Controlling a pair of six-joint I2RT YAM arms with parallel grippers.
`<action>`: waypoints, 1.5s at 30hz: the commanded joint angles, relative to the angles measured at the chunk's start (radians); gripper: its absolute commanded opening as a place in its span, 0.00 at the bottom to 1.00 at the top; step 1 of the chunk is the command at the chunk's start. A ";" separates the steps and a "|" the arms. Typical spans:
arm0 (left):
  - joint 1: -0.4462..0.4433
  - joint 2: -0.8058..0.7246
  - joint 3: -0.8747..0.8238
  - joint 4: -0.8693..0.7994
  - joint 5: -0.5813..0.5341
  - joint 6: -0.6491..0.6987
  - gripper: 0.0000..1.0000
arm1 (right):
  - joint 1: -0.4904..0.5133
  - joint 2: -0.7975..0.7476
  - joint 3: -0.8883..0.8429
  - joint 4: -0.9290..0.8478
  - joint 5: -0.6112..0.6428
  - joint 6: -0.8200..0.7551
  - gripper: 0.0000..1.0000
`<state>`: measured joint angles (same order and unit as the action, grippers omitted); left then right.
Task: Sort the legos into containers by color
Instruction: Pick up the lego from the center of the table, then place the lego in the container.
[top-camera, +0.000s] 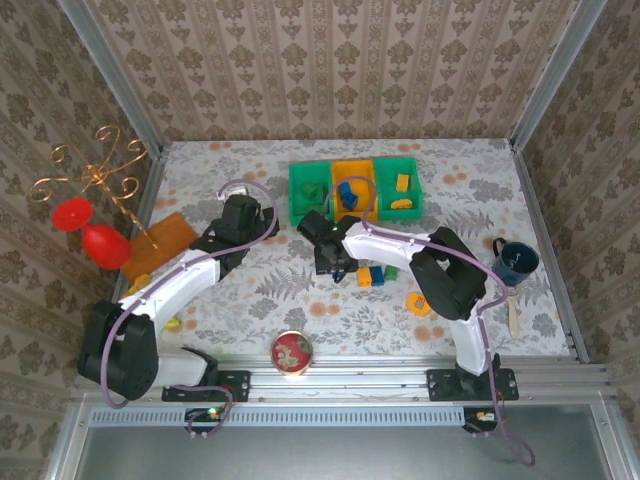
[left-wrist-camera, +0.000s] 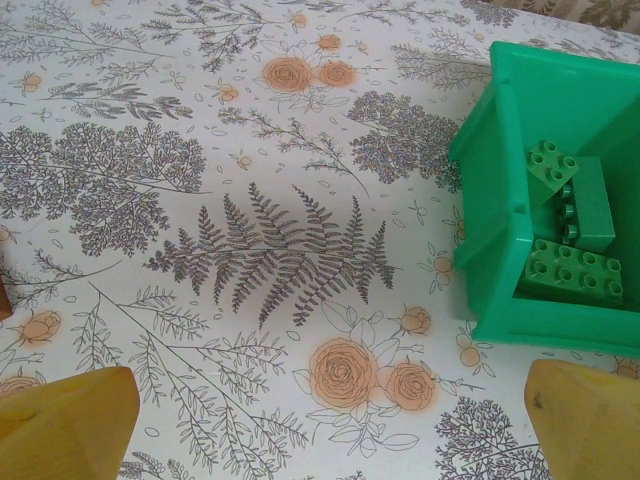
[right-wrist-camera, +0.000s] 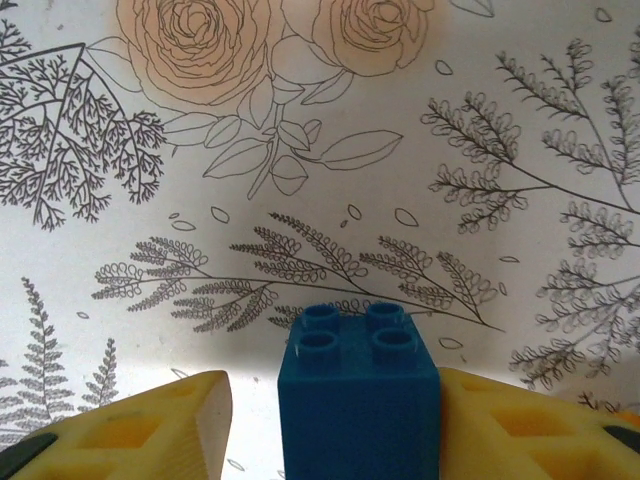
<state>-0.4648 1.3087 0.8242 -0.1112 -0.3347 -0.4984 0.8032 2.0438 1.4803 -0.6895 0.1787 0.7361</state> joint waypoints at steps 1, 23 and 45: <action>0.032 -0.020 -0.016 -0.010 0.003 -0.021 1.00 | 0.006 0.035 0.032 -0.044 -0.003 -0.013 0.52; 0.057 -0.020 -0.031 0.001 0.047 -0.029 1.00 | -0.045 -0.015 0.109 -0.107 0.106 -0.101 0.18; 0.061 -0.008 -0.036 0.021 0.075 -0.032 1.00 | -0.287 0.107 0.492 -0.108 0.208 -0.327 0.19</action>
<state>-0.4107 1.3071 0.7948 -0.1032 -0.2718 -0.5163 0.5232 2.0933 1.9224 -0.7849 0.3538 0.4519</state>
